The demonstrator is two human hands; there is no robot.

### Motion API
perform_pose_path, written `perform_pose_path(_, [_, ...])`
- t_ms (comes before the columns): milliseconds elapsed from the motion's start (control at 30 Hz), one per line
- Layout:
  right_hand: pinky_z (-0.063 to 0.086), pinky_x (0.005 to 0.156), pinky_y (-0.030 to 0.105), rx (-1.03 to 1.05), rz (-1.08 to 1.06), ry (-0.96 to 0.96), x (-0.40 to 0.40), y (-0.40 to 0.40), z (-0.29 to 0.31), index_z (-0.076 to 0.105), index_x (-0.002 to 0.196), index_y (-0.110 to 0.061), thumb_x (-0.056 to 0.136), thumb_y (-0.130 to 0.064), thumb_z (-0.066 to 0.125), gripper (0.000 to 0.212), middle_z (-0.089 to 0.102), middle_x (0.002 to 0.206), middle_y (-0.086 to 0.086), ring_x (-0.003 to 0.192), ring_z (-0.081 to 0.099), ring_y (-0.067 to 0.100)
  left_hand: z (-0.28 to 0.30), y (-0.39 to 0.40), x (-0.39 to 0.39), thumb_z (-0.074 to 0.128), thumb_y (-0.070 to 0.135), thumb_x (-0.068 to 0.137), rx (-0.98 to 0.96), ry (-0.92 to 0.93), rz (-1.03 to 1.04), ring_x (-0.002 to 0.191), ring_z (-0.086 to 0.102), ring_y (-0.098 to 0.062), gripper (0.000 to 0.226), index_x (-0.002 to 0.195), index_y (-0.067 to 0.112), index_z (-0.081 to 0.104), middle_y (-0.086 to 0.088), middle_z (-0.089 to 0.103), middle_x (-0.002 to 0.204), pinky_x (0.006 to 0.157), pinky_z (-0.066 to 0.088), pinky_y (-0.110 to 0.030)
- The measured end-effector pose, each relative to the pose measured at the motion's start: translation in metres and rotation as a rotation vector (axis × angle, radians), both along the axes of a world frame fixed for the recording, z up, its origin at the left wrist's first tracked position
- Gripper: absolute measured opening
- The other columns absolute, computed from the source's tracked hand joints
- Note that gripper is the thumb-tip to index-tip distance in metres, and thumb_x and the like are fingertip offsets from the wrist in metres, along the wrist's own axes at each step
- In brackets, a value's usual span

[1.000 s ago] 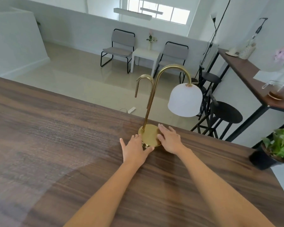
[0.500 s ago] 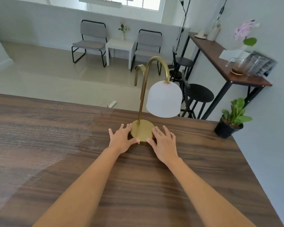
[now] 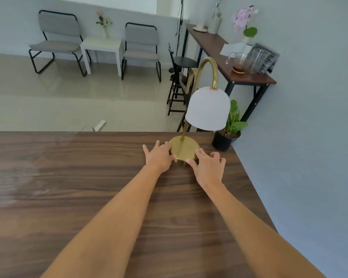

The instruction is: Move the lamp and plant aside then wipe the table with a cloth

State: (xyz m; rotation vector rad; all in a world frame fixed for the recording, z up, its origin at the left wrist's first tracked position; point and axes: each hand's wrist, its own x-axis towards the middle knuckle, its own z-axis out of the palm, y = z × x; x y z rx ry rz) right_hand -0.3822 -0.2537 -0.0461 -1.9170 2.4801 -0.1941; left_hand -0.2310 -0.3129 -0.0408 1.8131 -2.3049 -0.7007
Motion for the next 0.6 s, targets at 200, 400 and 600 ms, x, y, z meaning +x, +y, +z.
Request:
perform_pose_path(200, [0.034,0.096,0.046,-0.004,-0.023,-0.02,-0.037,-0.018,0.0,0.05,0.134,-0.023,0.095,-0.053,0.043,0.05,0.056,0.137,-0.004,0.122,0.044,0.03,-0.001,-0.017,-0.042,0.042,0.031,0.098,-0.009,-0.034,0.001,0.149,0.005,-0.026,0.056,0.149,0.02,0.023,-0.001,0.032,0.156,0.112,-0.004,-0.065])
perform_pose_path(400, [0.033,0.092,0.044,-0.035,-0.013,-0.009,-0.049,-0.032,-0.001,0.052,0.13,-0.021,0.095,-0.052,0.043,0.047,0.06,0.129,-0.001,0.114,0.047,0.031,-0.001,-0.028,-0.057,0.039,0.029,0.099,-0.013,-0.102,0.01,0.149,0.002,-0.027,0.054,0.149,0.021,0.021,0.0,0.024,0.159,0.111,-0.004,-0.067])
perform_pose_path(600, [0.032,0.093,0.046,0.022,0.013,-0.019,-0.048,-0.034,0.001,0.046,0.136,-0.021,0.094,-0.053,0.043,0.053,0.054,0.138,-0.002,0.117,0.044,0.031,0.002,-0.018,-0.056,0.034,0.031,0.1,-0.068,-0.232,-0.03,0.149,-0.004,-0.03,0.057,0.151,0.025,0.01,-0.003,0.003,0.163,0.112,-0.004,-0.066])
